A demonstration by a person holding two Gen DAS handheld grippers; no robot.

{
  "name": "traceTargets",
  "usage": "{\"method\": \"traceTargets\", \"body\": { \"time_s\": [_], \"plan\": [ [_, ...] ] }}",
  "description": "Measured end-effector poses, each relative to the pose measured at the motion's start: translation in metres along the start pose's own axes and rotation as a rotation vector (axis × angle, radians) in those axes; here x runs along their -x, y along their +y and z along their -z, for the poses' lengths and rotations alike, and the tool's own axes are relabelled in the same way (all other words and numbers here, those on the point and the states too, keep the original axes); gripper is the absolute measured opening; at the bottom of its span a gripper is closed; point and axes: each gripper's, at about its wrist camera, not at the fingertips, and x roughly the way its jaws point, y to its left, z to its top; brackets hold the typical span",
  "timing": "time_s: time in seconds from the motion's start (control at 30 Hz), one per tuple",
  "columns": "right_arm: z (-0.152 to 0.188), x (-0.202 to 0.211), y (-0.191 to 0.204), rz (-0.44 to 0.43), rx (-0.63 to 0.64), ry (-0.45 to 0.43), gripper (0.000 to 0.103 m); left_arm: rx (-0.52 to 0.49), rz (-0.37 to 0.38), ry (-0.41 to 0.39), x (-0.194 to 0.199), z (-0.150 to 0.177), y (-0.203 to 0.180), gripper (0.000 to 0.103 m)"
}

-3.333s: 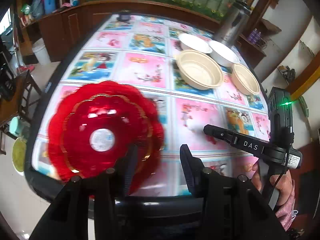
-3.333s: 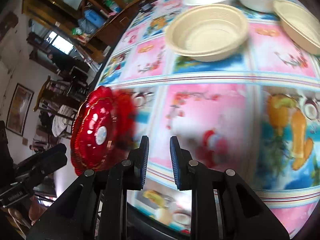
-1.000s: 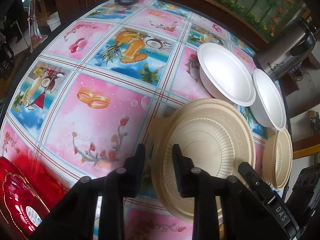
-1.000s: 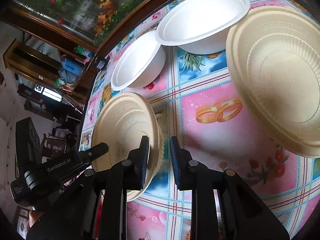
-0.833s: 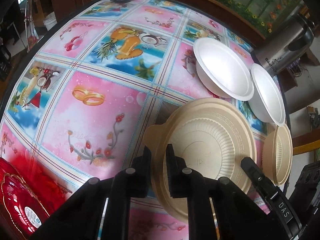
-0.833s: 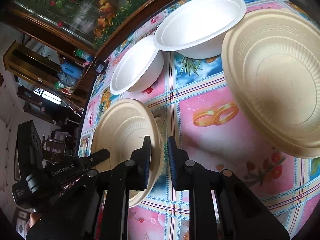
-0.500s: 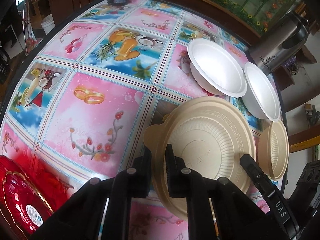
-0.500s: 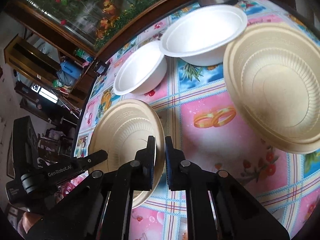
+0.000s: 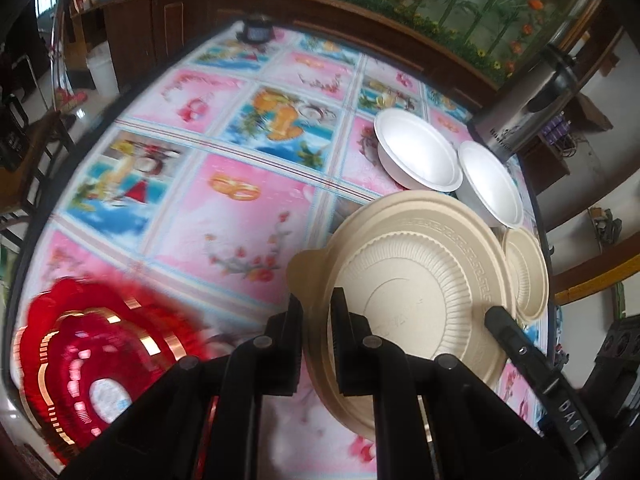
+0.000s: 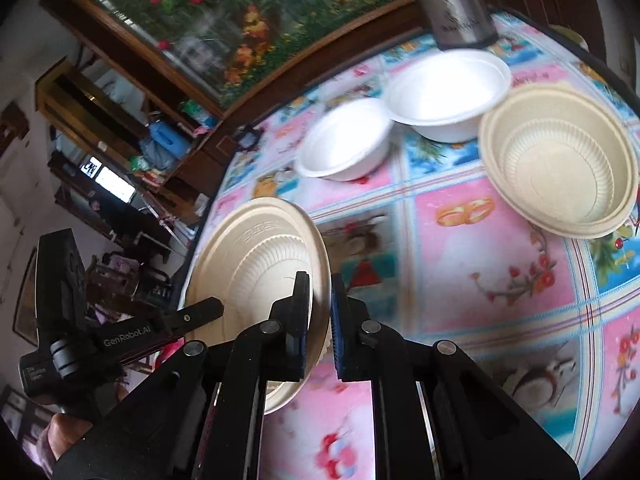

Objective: Organize plates and bowls
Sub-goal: 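Carry the beige bowl with the left gripper over the red plates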

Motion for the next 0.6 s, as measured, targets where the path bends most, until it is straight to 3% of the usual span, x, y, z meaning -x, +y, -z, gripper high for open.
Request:
{"method": "traceTargets", "body": {
  "time_s": [0.33,0.6],
  "plan": [
    [0.044,0.006,0.089,-0.091,0.152,0.031,0.009,0.009,-0.07,-0.097,0.08,0.035,0.073,0.01],
    [0.091,-0.028,0.141,-0.092,0.27,0.137,0.009,0.06,-0.145,-0.09,0.093,0.067,0.133,0.011]
  ]
}}
